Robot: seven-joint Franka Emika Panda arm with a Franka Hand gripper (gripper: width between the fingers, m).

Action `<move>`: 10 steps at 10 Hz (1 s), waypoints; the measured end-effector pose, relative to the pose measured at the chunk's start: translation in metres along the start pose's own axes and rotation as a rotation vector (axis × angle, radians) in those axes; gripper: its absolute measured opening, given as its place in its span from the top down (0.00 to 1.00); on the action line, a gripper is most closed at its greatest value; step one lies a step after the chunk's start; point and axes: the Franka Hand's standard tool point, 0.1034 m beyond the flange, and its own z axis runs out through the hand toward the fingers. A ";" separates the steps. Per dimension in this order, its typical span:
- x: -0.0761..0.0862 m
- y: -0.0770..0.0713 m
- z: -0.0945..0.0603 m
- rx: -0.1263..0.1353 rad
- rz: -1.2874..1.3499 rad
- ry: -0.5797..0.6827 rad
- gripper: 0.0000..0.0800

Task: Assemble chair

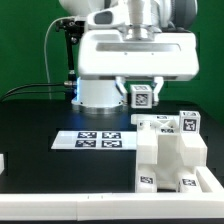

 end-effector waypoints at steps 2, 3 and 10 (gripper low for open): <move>-0.001 0.001 0.010 -0.006 -0.004 -0.006 0.65; -0.001 0.000 0.009 -0.005 -0.005 -0.004 0.65; -0.006 0.002 0.020 -0.019 -0.016 0.010 0.65</move>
Offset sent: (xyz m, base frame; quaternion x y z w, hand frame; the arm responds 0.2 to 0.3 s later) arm 0.0000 0.0000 0.0000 0.0000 0.0000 0.0000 1.0000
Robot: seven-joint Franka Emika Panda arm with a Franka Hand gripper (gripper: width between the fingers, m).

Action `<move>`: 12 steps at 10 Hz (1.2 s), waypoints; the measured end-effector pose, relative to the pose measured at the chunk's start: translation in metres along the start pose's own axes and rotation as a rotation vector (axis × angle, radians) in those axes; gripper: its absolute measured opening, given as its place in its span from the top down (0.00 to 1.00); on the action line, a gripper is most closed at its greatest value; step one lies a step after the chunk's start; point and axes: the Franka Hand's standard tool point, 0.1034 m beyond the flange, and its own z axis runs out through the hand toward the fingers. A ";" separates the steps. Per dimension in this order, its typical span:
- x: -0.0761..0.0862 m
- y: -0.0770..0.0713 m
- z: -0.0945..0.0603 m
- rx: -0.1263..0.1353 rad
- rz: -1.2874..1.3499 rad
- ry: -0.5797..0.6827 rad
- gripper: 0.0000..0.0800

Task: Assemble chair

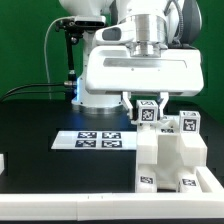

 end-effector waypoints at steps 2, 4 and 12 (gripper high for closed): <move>-0.001 -0.001 0.001 0.000 -0.003 -0.003 0.65; -0.004 0.001 0.004 -0.004 -0.003 -0.003 0.65; -0.002 0.002 0.006 -0.012 -0.006 0.022 0.39</move>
Offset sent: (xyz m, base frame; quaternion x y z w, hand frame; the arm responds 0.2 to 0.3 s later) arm 0.0038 0.0006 -0.0076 0.0030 0.0190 -0.0012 0.9998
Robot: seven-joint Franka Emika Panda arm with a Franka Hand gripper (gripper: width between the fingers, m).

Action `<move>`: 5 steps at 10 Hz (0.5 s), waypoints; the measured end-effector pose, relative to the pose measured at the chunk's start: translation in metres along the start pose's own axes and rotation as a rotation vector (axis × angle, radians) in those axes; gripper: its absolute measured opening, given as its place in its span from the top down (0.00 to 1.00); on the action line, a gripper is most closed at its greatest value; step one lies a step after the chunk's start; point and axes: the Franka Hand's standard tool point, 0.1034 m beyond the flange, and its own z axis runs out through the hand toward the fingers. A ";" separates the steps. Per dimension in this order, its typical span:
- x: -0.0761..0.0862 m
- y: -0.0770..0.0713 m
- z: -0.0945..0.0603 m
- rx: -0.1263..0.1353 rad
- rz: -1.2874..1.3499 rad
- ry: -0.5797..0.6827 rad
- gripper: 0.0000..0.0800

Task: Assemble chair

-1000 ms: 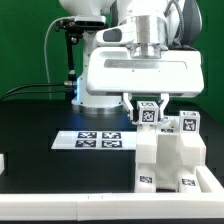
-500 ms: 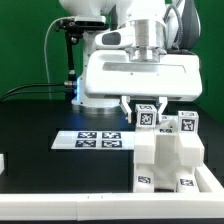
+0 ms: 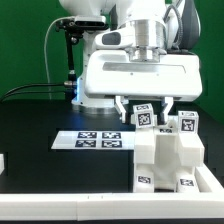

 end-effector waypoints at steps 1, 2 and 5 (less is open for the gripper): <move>0.000 0.000 0.000 0.000 0.000 0.000 0.23; 0.000 0.000 0.000 0.000 0.000 0.000 0.20; 0.004 0.006 -0.005 0.010 0.012 -0.044 0.19</move>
Offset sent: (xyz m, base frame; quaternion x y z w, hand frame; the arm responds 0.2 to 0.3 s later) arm 0.0000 0.0000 0.0000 0.0000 0.0000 0.0000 1.0000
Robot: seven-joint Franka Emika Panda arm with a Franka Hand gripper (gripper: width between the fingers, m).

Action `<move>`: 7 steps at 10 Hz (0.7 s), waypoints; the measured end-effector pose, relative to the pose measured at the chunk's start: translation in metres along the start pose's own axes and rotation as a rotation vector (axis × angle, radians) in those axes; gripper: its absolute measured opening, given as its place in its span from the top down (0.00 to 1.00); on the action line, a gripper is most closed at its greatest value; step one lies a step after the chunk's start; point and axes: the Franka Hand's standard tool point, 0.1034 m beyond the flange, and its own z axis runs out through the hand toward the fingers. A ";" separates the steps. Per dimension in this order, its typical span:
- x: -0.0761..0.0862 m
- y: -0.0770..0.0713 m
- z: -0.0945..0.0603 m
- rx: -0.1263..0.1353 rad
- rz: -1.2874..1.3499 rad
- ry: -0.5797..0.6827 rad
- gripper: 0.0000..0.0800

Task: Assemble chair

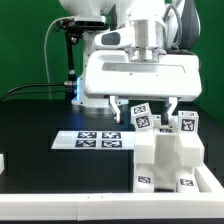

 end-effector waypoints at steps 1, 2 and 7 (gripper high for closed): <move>0.005 0.001 -0.006 0.012 0.010 -0.031 0.19; 0.009 -0.002 -0.010 0.034 0.017 -0.083 0.19; 0.016 -0.020 -0.014 0.103 0.105 -0.369 0.19</move>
Offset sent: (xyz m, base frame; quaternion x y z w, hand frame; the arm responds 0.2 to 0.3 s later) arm 0.0101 0.0044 0.0191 0.0065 -0.0533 0.0427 0.9976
